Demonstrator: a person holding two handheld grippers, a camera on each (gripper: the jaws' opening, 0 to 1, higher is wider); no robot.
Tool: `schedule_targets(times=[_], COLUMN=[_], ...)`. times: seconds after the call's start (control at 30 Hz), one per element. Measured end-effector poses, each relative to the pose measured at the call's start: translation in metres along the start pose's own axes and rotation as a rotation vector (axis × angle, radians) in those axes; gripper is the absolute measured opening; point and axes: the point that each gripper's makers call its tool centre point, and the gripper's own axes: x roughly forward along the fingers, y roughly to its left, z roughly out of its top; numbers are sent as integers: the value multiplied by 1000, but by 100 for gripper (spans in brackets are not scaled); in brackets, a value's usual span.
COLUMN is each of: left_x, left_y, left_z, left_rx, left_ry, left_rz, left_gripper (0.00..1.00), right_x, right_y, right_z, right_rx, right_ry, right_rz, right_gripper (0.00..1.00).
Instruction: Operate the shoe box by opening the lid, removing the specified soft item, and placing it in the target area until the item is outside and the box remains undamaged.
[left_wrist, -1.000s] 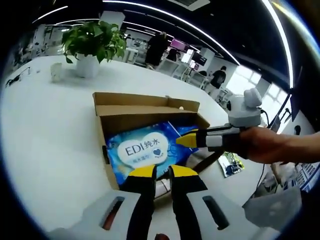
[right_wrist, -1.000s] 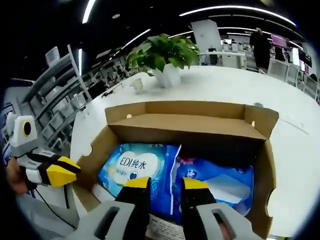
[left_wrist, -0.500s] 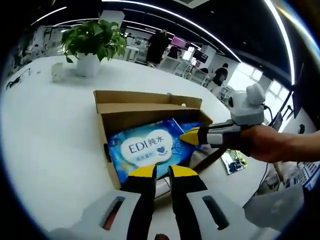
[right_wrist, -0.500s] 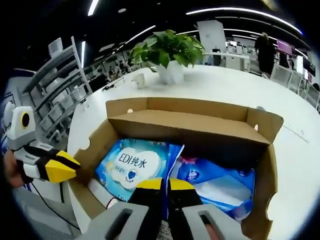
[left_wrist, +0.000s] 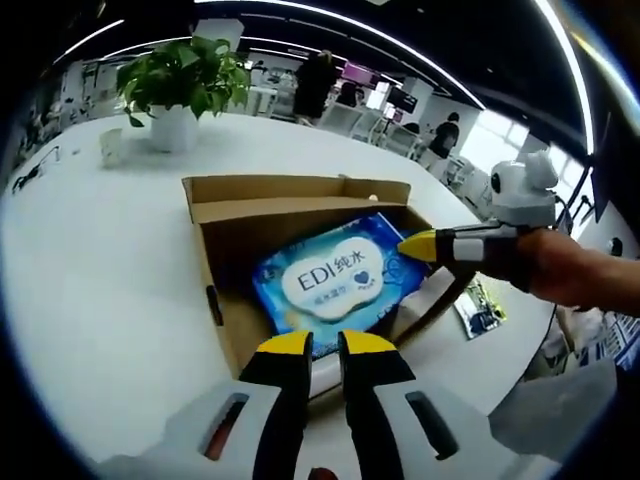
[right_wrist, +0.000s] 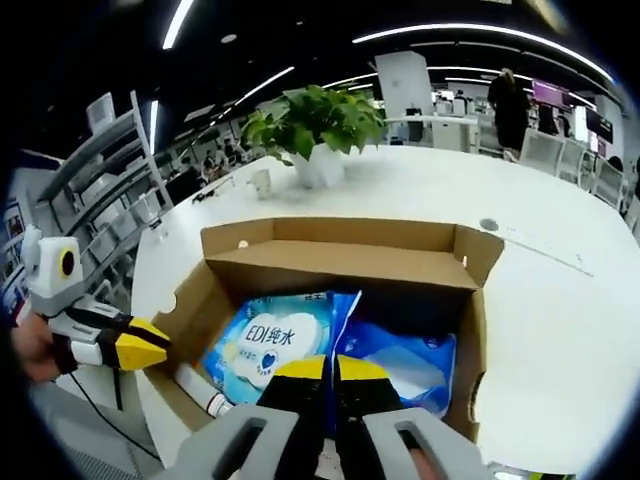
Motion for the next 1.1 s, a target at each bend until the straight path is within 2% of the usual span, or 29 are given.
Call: schedule_targets(times=[0.33, 0.5, 0.57, 0.6, 0.67, 0.73, 0.8, 1.1], left_x=[19, 40, 45, 47, 50, 52, 54, 61], left_y=[-3, -5, -5, -5, -2, -3, -4, -7], left_z=[13, 1, -2, -3, -8, -7, -10, -13], left_rx=[24, 44, 38, 32, 17, 9, -10, -82], left_ry=[60, 179, 197, 211, 238, 243, 264, 280], left_rz=[11, 8, 15, 15, 33, 28, 21, -18], left_gripper=[13, 18, 19, 20, 20, 19, 21, 20], right_x=[-23, -26, -26, -25, -24, -24, -24, -21], right_y=[-13, -19, -18, -18, -20, -26, -28, -30], right_z=[-2, -5, -5, -5, -7, -9, -10, -10], right_rx=[22, 42, 46, 9, -7, 17, 10, 11], right_ry=[-10, -7, -11, -7, -1, -4, 3, 13], right_rz=[-55, -78, -77, -81, -82, -73, -77, -59], right_gripper=[0, 0, 0, 0, 0, 0, 0, 0])
